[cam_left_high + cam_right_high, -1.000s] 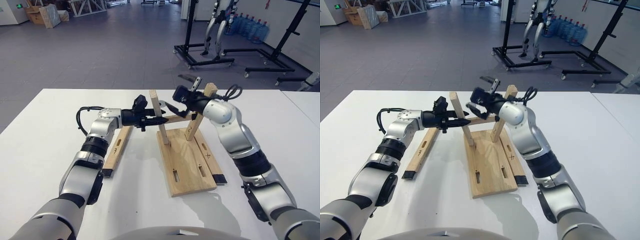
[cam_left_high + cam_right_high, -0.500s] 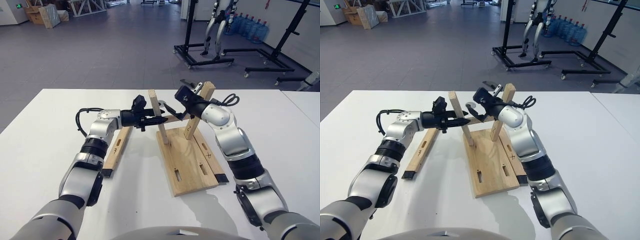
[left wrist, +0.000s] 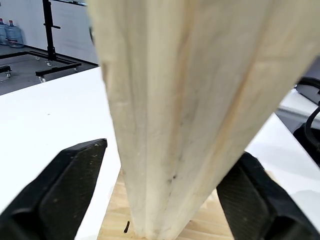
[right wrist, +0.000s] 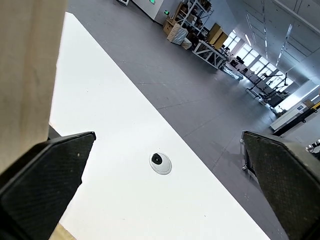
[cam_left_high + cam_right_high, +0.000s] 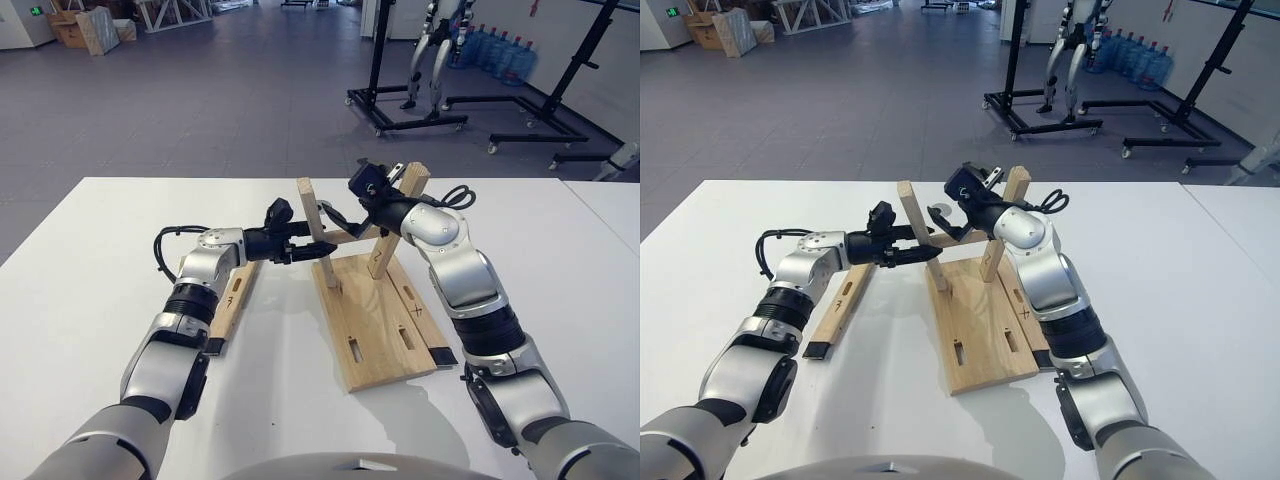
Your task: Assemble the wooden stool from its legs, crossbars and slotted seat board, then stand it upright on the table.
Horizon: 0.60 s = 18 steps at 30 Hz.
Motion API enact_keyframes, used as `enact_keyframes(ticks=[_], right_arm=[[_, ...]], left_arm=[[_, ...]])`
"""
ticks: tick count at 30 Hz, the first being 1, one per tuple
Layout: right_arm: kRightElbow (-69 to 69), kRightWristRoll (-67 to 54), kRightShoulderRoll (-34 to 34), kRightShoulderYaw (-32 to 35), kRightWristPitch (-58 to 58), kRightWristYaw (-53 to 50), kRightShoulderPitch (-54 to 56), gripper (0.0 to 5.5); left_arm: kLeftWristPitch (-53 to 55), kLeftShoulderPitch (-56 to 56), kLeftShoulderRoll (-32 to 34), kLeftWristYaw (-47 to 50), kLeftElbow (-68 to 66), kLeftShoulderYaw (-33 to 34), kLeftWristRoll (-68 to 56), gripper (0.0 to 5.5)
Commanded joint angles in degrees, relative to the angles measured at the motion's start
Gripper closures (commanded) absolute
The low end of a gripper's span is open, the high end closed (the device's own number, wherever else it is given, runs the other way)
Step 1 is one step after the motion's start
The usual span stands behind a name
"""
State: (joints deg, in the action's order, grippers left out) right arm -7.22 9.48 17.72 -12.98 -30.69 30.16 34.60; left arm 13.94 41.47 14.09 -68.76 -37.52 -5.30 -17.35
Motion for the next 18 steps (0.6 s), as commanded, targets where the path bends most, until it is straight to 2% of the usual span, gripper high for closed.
enact_keyframes(ticks=[1, 6, 9, 12, 14, 16, 18], right_arm=[[0.1, 0.0, 0.7, 0.3, -0.1, -0.2, 2.4, 0.1], [0.5, -0.2, 1.1, 1.0, 0.3, -0.4, 5.3, 0.1], [0.7, -1.9, 1.0, 3.0, -1.2, 0.1, 10.4, 0.1], [2.1, -4.2, 3.2, 8.6, -3.8, 0.0, 21.2, 0.1], [5.0, -7.3, 5.9, 15.8, -7.3, -1.4, 28.5, 0.1], [9.3, -10.6, 10.0, 24.6, -10.3, -3.4, 31.4, 0.1], [11.1, -11.8, 14.0, 30.6, -12.1, -5.0, 29.0, 0.1]], left_arm=[[3.2, -0.4, 2.4, -1.5, 5.1, 1.4, -1.9, 1.2], [12.1, -3.6, 8.5, -1.7, 17.5, 3.1, -5.1, 1.11], [18.8, -8.2, 13.6, 3.4, 28.1, 5.8, -5.7, 1.11], [29.6, -11.7, 17.0, 15.4, 45.5, 18.0, -11.3, 1.11], [36.5, -9.2, 17.3, 26.3, 51.8, 28.9, -15.2, 1.11], [41.6, -3.2, 14.3, 43.8, 54.5, 40.0, -15.4, 1.11], [46.9, -0.5, 10.2, 57.4, 56.7, 46.9, -13.7, 1.11]])
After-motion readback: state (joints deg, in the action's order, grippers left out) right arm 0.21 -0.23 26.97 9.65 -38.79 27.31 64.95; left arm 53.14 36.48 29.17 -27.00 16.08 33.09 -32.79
